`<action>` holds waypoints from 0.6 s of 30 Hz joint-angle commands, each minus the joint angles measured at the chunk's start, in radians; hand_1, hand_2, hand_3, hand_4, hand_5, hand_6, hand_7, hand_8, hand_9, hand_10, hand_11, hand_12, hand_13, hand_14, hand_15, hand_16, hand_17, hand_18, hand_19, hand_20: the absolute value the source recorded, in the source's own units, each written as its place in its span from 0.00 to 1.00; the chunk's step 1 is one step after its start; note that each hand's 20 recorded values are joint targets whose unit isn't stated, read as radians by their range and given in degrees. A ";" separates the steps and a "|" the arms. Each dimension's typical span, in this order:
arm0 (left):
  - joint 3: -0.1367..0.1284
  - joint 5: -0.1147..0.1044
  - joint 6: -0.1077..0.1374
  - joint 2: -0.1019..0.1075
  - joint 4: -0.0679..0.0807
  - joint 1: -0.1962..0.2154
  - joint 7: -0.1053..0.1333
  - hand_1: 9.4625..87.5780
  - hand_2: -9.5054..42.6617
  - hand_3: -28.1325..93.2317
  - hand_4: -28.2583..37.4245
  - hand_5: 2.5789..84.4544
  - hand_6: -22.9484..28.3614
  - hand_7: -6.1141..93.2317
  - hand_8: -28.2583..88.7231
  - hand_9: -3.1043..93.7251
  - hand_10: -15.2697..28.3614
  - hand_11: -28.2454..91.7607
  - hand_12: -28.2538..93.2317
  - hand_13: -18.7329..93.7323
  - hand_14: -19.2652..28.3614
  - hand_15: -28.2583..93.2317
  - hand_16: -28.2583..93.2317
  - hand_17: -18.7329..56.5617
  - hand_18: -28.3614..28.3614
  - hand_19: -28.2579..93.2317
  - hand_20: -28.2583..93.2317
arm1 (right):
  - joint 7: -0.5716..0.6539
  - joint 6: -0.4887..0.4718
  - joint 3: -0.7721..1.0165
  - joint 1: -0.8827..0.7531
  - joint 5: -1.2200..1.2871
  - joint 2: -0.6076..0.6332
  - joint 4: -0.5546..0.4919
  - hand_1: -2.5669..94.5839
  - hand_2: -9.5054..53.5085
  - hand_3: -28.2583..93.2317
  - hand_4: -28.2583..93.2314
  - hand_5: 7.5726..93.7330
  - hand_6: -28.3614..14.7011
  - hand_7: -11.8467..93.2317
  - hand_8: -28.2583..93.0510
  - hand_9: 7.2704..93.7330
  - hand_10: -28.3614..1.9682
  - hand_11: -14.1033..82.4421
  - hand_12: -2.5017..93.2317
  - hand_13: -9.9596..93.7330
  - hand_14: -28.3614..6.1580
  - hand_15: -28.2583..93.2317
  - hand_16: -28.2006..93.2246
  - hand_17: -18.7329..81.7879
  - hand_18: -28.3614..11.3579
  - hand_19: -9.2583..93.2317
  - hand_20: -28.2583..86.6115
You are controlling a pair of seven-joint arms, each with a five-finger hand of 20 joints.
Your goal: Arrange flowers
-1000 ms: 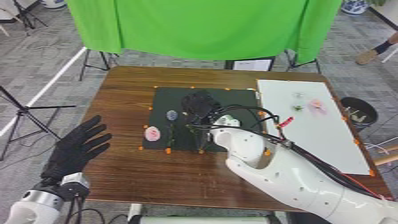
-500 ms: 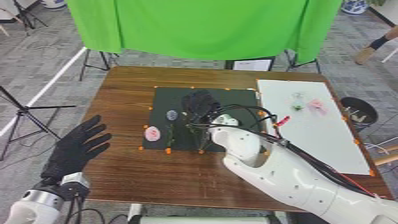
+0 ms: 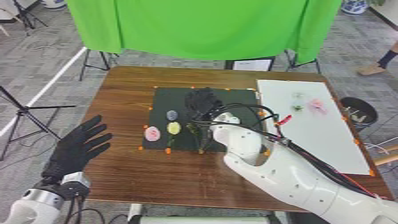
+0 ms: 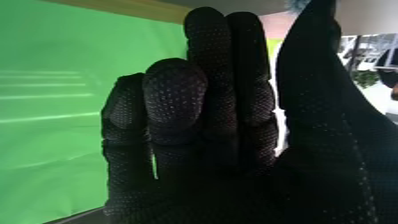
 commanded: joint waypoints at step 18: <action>0.003 -0.004 -0.010 0.001 0.005 0.003 -0.013 0.21 0.18 0.82 0.00 0.31 0.53 0.26 0.15 0.28 0.62 0.40 0.37 0.32 0.75 0.51 0.23 0.12 0.86 0.56 0.32 | -0.052 -0.200 0.135 -0.067 0.248 -0.038 -0.100 0.34 0.00 0.96 0.00 0.48 0.64 0.45 0.09 0.59 0.65 0.41 0.25 0.63 0.64 0.86 0.49 0.39 0.22 0.80 0.69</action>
